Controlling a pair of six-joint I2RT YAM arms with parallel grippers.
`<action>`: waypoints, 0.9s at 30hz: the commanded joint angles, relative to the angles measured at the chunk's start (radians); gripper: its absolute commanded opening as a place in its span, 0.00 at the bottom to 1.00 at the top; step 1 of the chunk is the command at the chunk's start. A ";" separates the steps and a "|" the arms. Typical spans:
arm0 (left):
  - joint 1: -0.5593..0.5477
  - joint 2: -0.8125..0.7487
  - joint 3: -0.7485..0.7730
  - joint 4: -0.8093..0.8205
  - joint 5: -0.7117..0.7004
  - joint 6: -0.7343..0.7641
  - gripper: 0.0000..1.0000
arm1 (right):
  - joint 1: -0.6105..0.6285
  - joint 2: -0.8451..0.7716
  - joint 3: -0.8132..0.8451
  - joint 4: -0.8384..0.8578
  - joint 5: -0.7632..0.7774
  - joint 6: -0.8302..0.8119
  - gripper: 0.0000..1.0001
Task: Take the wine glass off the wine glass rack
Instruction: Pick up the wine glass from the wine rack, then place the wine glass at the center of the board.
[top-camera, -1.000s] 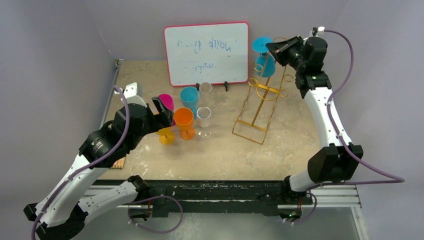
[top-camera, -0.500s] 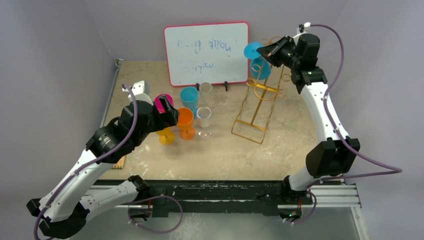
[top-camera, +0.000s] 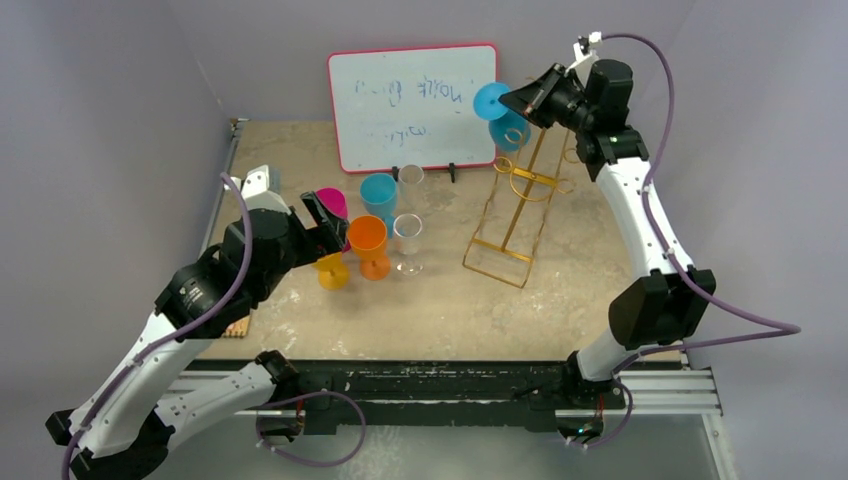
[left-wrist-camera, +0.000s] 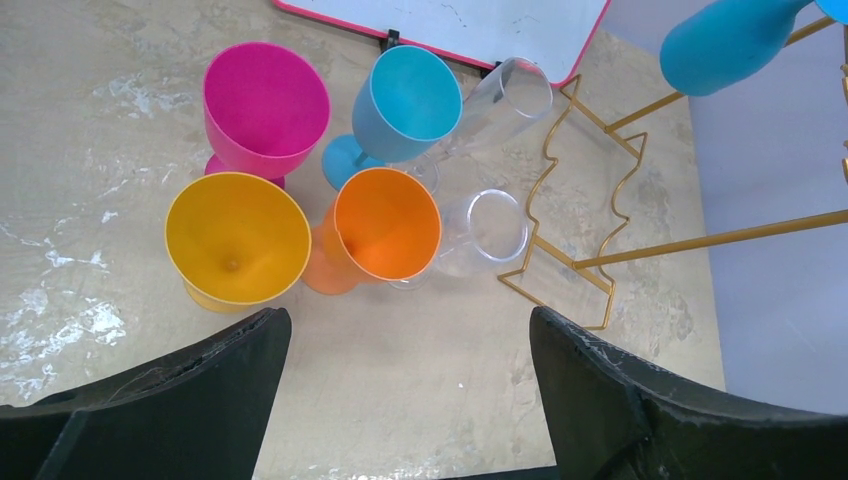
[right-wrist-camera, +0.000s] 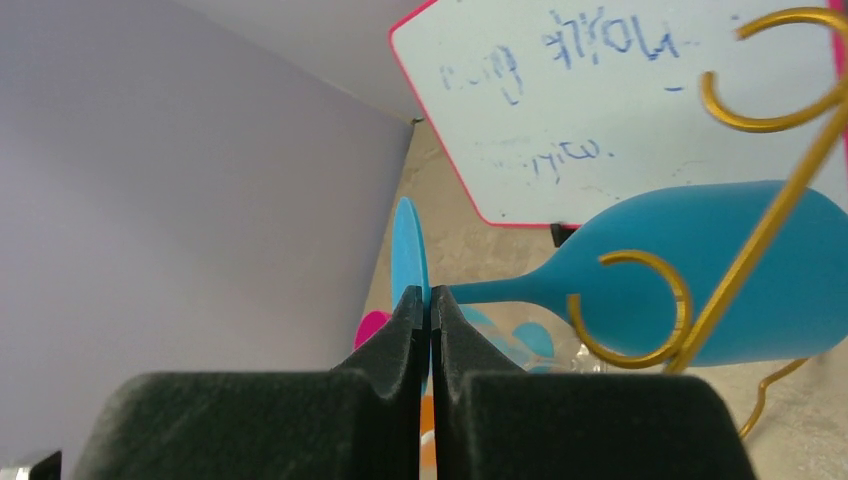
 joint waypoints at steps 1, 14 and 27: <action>-0.002 -0.002 0.002 0.027 -0.029 -0.017 0.89 | 0.024 -0.011 0.074 0.066 -0.140 -0.070 0.00; -0.002 -0.027 -0.004 0.041 -0.048 -0.025 0.86 | 0.125 -0.081 0.021 0.145 -0.152 -0.219 0.00; -0.002 -0.013 0.076 0.002 -0.088 -0.040 0.88 | 0.257 -0.236 -0.075 0.311 -0.302 -0.477 0.00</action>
